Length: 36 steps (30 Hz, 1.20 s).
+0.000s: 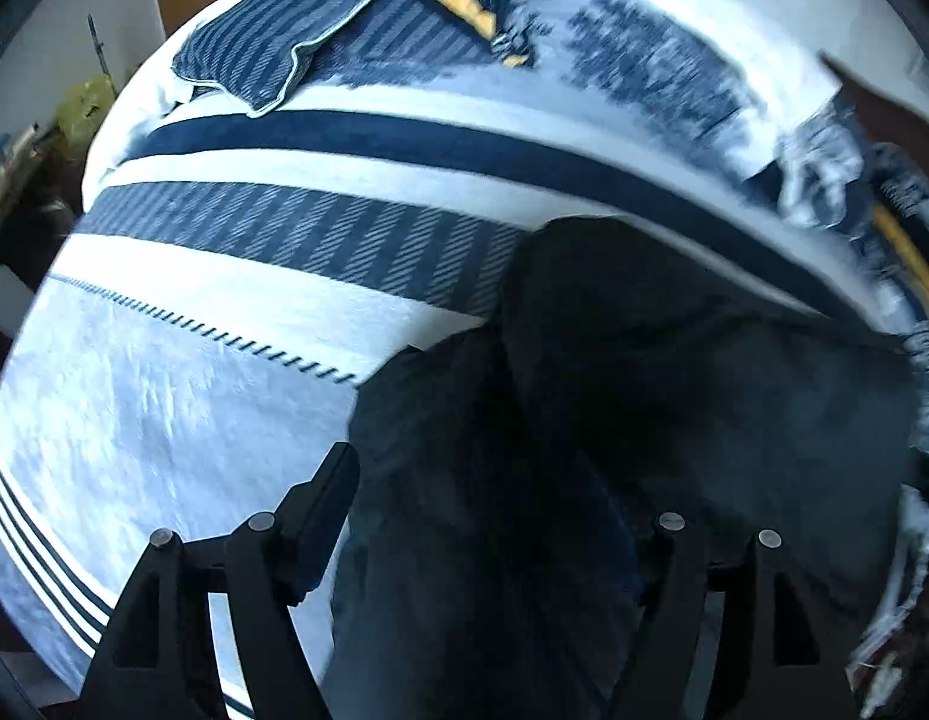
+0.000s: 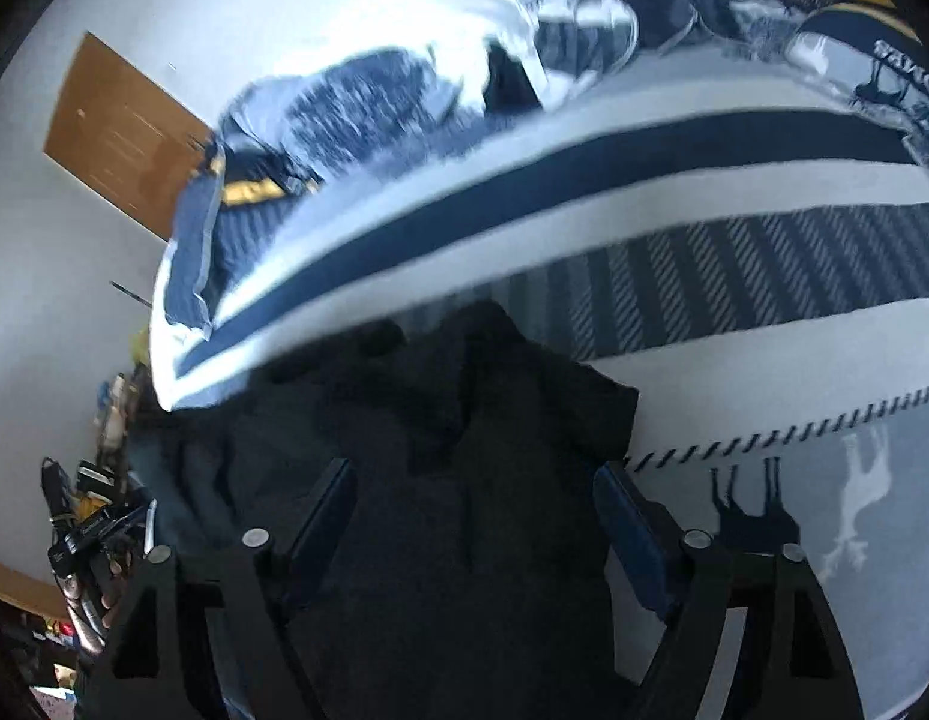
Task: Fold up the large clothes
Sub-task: 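Carry the hem over onto the collar with both grippers and release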
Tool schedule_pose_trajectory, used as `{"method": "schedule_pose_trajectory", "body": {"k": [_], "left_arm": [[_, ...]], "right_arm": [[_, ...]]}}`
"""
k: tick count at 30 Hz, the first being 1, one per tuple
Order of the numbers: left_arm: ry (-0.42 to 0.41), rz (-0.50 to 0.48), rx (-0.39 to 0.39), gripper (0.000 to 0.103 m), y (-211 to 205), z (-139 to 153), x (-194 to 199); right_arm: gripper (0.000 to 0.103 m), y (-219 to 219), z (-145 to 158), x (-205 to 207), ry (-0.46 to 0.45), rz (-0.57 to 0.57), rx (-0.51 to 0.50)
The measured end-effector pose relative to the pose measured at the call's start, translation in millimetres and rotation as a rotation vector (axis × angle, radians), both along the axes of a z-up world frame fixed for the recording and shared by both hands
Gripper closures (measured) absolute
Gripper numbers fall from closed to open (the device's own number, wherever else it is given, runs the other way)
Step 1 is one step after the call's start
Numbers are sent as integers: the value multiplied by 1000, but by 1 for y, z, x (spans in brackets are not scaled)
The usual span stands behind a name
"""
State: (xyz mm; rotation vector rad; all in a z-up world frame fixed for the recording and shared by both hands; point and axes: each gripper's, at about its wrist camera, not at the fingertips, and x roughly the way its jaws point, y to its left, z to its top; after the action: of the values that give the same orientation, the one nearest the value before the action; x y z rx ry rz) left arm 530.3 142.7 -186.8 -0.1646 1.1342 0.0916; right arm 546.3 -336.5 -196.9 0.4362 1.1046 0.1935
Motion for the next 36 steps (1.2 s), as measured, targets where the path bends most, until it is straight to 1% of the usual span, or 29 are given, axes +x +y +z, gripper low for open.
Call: {"method": "schedule_pose_trajectory", "body": {"k": [1, 3, 4, 5, 6, 7, 9, 11, 12, 13, 14, 15, 16, 17, 19, 20, 21, 22, 23, 24, 25, 26, 27, 28, 29, 31, 32, 35, 36], "left_arm": [[9, 13, -14, 29, 3, -5, 7], [19, 43, -82, 31, 11, -15, 20], [20, 66, -100, 64, 15, -17, 23], [27, 76, -133, 100, 17, -20, 25], [40, 73, -182, 100, 18, -22, 26], [22, 82, -186, 100, 19, -20, 25], [-46, 88, -155, 100, 23, -12, 21], [-64, 109, -149, 100, 27, -15, 25], [-46, 132, -137, 100, 27, -24, 30], [-13, 133, -102, 100, 22, -34, 35], [-2, 134, -63, 100, 17, -39, 38], [6, 135, -1, 100, 11, -45, 40], [14, 142, 24, 99, 9, -46, 41], [21, 165, 16, 96, 13, -44, 40], [-8, 232, -50, 95, 32, -23, 28], [-40, 260, -71, 95, 43, -8, 18], [-100, 278, -74, 95, 52, 14, 3], [-145, 283, -68, 88, 56, 31, -11], [-199, 298, -48, 64, 59, 51, -32], [-234, 311, -37, 51, 59, 65, -52], [-269, 317, -40, 28, 58, 78, -76], [-323, 319, -59, 23, 54, 92, -109], [-344, 318, -68, 23, 54, 97, -130], [-360, 315, -82, 23, 50, 105, -165], [-368, 310, -93, 22, 48, 107, -184], [-384, 301, -109, 19, 37, 106, -238], [-379, 305, -111, 17, 29, 102, -267], [-340, 293, -124, 17, 15, 90, -308], [-316, 289, -150, 17, 10, 86, -319]], "right_arm": [[24, 2, -8, 8, 19, 3, -13], [47, 4, -27, 21, 72, 7, 17], [71, 3, -35, 23, 98, 3, 47], [94, 3, -39, 26, 115, 0, 54], [97, 2, -34, 25, 89, -8, 36], [98, 0, -25, 21, 38, -17, 23], [100, -8, -4, 13, -36, -37, -4], [101, -9, 1, 12, -50, -55, -62], [101, -6, -2, 14, -47, -50, -104], [101, 1, -14, 21, -22, -39, -157], [101, 5, -25, 27, 8, -38, -166], [101, 10, -40, 34, 53, -38, -174], [101, 15, -55, 39, 87, -38, -186], [100, 18, -62, 42, 90, -33, -199], [97, 22, -61, 40, 89, -46, -280], [91, 18, -52, 33, 108, -88, -301], [88, 14, -41, 23, 110, -128, -283], [81, 9, -27, 9, 91, -156, -236], [68, 5, -8, -12, 48, -160, -170], [57, 3, 8, -31, 5, -156, -127], [32, 2, 22, -52, -42, -158, -103], [21, 1, 38, -77, -95, -169, -87], [21, 4, 52, -100, -129, -182, -81], [21, 7, 64, -132, -152, -186, -57], [21, 15, 71, -153, -167, -186, -24], [21, 22, 76, -206, -193, -191, 43], [21, 26, 78, -222, -198, -186, 57], [21, 43, 78, -280, -219, -172, 38], [21, 46, 78, -296, -212, -170, 36]]}}
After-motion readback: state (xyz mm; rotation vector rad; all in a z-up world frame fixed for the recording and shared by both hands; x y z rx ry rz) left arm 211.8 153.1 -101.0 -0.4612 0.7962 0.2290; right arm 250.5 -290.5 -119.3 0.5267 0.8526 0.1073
